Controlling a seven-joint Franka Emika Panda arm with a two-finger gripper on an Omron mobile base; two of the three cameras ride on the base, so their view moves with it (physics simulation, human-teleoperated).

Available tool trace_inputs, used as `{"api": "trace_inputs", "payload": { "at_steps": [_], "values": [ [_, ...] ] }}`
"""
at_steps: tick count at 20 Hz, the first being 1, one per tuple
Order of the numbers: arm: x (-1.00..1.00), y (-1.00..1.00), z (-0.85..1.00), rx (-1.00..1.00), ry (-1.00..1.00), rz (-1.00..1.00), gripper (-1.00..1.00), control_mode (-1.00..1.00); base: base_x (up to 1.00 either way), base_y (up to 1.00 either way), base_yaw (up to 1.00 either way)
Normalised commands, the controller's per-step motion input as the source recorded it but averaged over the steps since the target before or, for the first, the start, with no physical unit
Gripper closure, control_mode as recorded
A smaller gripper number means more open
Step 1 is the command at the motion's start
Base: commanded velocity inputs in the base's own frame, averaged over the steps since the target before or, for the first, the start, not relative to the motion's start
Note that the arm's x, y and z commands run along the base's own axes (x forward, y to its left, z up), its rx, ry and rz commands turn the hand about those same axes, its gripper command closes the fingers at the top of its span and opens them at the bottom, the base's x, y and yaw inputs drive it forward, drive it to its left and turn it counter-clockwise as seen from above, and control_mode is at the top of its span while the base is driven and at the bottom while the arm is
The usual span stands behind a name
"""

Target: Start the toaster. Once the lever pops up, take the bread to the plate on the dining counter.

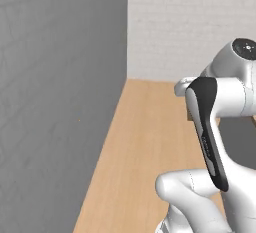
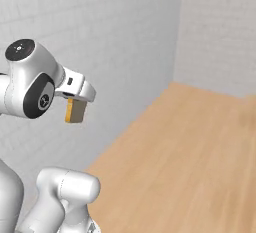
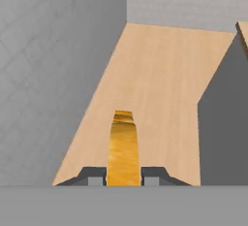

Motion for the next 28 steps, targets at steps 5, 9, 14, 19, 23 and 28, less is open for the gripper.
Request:
{"api": "trace_inputs", "payload": {
  "at_steps": [5, 9, 14, 19, 23, 28],
  "values": [
    [0.0, 0.0, 0.0, 0.0, 0.0, 0.0, 1.0, 1.0, 1.0, 0.09, -0.39],
    [0.0, 0.0, 0.0, 0.0, 0.0, 0.0, 1.0, 1.0, 1.0, 0.03, -0.31],
    [0.0, 0.0, 0.0, 0.0, 0.0, 0.0, 1.0, 1.0, 1.0, 0.0, -0.27],
    [0.0, 0.0, 0.0, 0.0, 0.0, 0.0, 1.0, 1.0, 1.0, 0.0, -0.26],
    [0.0, 0.0, 0.0, 0.0, 0.0, 0.0, 1.0, 1.0, 1.0, 0.0, -0.27],
    [0.0, 0.0, 0.0, 0.0, 0.0, 0.0, 1.0, 1.0, 1.0, 0.0, -0.28]
  ]
}}
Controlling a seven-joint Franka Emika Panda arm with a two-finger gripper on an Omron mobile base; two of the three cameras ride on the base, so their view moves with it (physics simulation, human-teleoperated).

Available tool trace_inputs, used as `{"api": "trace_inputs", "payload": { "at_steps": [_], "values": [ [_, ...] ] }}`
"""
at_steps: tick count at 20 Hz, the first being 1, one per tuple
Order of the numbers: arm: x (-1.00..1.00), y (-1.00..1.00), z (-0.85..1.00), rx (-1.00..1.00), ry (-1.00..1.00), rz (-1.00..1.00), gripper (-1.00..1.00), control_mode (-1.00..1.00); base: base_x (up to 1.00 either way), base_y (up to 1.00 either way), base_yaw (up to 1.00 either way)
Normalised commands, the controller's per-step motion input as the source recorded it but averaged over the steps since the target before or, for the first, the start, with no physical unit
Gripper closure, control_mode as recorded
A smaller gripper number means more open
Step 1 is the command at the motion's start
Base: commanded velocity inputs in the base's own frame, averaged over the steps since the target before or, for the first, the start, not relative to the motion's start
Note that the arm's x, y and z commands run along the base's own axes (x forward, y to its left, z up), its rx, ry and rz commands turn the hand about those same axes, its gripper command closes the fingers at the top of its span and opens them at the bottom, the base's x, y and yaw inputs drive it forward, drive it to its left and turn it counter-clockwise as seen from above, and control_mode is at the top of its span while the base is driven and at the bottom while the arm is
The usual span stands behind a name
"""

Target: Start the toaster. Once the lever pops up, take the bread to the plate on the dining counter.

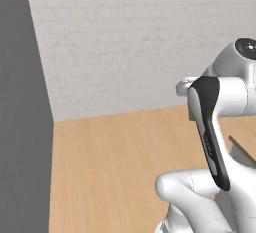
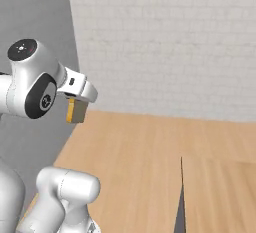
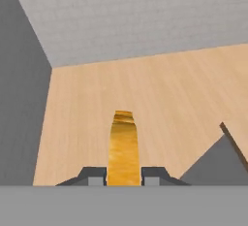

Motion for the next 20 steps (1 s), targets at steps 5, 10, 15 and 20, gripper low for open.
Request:
{"api": "trace_inputs", "payload": {
  "at_steps": [5, 10, 15, 20],
  "values": [
    [0.0, 0.0, 0.0, 0.0, 0.0, 0.0, 1.0, 1.0, 1.0, 0.0, -0.33],
    [0.0, 0.0, 0.0, 0.0, 0.0, 0.0, 1.0, 1.0, 1.0, 0.01, -0.44],
    [0.0, 0.0, 0.0, 0.0, 0.0, 0.0, 1.0, 1.0, 0.98, 0.08, -0.54],
    [0.0, 0.0, 0.0, 0.0, 0.0, 0.0, 1.0, 1.0, 0.91, 0.08, -0.58]
  ]
}}
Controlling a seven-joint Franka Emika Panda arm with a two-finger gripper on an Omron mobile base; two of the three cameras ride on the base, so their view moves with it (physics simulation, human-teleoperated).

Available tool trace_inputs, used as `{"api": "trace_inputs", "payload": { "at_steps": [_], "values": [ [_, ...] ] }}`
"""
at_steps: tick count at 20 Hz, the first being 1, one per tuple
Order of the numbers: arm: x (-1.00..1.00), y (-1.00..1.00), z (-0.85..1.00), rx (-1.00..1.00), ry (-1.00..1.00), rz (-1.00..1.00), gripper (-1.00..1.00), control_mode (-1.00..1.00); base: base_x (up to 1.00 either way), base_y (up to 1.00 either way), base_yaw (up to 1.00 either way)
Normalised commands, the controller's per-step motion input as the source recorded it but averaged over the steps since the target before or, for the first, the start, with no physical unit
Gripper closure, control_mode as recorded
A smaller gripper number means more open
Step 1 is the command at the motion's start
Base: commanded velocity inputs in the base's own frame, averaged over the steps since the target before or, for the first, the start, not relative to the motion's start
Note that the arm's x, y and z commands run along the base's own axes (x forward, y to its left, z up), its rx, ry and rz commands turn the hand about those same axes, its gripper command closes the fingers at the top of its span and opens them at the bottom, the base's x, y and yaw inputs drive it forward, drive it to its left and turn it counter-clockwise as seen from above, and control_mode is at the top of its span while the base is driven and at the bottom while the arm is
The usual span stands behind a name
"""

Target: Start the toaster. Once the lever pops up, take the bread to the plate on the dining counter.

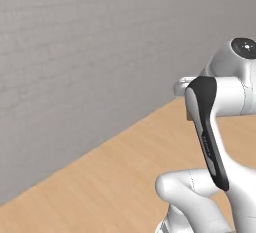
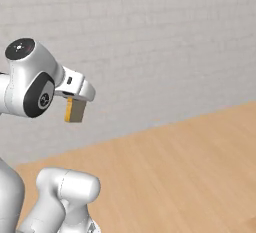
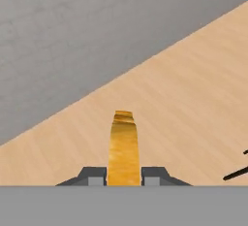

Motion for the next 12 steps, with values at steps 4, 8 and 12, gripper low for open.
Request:
{"api": "trace_inputs", "payload": {
  "at_steps": [4, 8, 12],
  "values": [
    [0.0, 0.0, 0.0, 0.0, 0.0, 0.0, 1.0, 1.0, 0.84, 0.09, -0.61],
    [0.0, 0.0, 0.0, 0.0, 0.0, 0.0, 1.0, 1.0, 0.81, 0.11, -0.62],
    [0.0, 0.0, 0.0, 0.0, 0.0, 0.0, 1.0, 1.0, 0.8, 0.14, -0.62]
  ]
}}
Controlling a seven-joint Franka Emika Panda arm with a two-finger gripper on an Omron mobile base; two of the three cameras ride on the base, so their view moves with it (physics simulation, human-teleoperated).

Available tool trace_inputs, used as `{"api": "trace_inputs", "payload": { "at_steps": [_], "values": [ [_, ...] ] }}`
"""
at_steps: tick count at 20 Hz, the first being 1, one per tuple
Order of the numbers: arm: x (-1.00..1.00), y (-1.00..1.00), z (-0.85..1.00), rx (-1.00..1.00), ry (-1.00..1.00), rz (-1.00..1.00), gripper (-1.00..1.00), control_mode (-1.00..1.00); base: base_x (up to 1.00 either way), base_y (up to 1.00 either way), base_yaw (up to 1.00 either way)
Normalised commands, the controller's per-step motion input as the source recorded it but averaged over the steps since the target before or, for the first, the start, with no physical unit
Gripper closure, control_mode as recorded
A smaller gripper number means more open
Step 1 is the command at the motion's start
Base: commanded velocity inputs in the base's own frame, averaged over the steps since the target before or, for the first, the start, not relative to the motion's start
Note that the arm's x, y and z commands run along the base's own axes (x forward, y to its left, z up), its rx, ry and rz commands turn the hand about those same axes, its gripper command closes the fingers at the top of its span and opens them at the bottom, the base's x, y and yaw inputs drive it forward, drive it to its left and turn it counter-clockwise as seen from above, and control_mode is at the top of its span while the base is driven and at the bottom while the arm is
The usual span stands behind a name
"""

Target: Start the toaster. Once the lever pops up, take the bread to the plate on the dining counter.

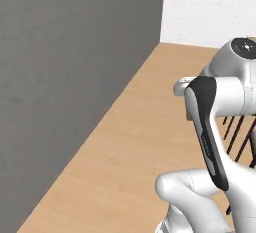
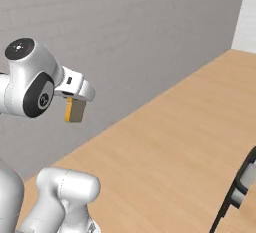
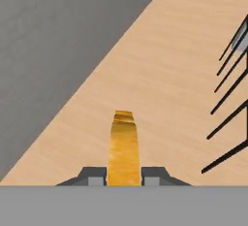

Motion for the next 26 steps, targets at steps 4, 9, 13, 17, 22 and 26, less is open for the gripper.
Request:
{"api": "trace_inputs", "payload": {
  "at_steps": [4, 9, 13, 17, 22, 26],
  "values": [
    [0.0, 0.0, 0.0, 0.0, 0.0, 0.0, 1.0, 1.0, 0.86, 0.21, -0.6],
    [0.0, 0.0, 0.0, 0.0, 0.0, 0.0, 1.0, 1.0, 1.0, 0.33, -0.54],
    [0.0, 0.0, 0.0, 0.0, 0.0, 0.0, 1.0, 1.0, 1.0, 0.38, -0.55],
    [0.0, 0.0, 0.0, 0.0, 0.0, 0.0, 1.0, 1.0, 1.0, 0.43, -0.54],
    [0.0, 0.0, 0.0, 0.0, 0.0, 0.0, 1.0, 1.0, 1.0, 0.6, -0.54],
    [0.0, 0.0, 0.0, 0.0, 0.0, 0.0, 1.0, 1.0, 1.0, 0.71, -0.54]
  ]
}}
